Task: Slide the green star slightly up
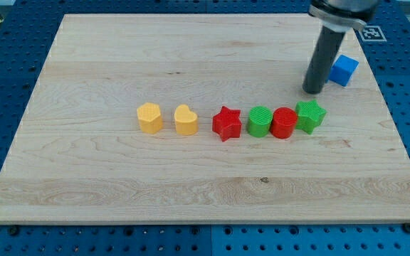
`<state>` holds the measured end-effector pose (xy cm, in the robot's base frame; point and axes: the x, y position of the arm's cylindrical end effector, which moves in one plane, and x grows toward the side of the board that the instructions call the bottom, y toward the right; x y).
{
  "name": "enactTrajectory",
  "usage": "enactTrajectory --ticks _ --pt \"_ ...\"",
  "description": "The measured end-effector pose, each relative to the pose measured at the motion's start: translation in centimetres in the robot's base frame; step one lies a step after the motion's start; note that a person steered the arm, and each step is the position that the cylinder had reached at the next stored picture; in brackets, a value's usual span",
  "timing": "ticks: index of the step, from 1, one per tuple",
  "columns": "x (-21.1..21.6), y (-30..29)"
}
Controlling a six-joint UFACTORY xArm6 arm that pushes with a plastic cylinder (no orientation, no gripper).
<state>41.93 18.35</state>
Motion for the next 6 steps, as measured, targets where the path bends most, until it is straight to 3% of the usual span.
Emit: enactTrajectory --ticks 2,4,6 --pt "4.9 3.8" --pt "7.9 -3.5" --pt "6.5 -6.1"
